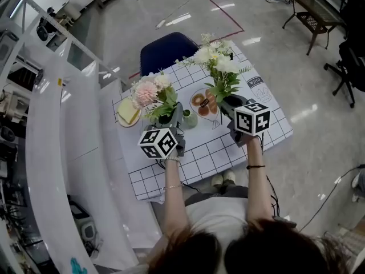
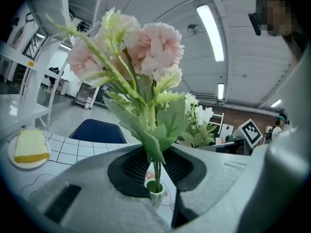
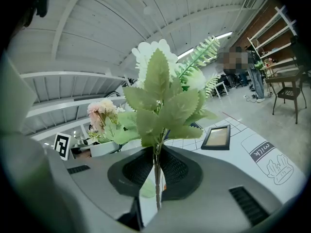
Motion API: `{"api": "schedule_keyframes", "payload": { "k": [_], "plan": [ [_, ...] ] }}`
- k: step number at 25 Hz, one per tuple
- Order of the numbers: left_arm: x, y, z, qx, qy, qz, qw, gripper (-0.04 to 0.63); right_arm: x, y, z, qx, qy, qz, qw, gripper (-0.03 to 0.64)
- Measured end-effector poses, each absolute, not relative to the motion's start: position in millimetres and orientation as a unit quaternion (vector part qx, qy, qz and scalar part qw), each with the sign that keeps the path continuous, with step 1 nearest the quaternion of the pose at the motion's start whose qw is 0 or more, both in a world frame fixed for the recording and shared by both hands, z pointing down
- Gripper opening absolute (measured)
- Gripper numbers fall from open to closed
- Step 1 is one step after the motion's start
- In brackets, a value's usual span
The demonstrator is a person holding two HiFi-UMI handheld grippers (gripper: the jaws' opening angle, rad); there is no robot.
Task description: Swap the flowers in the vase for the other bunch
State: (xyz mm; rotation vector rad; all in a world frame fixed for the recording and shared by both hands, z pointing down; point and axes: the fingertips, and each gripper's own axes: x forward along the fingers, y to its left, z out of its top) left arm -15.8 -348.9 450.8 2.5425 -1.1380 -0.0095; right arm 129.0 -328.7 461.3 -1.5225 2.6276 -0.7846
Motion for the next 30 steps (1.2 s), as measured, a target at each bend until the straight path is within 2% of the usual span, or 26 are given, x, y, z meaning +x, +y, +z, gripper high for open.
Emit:
{"api": "schedule_keyframes", "payload": {
  "k": [30],
  "plan": [
    [-53,-346,382,0.891,-0.435,-0.035,0.129,0.080,111,-338,469,-0.472,0.843,-0.257,0.001,0.043]
  ]
}}
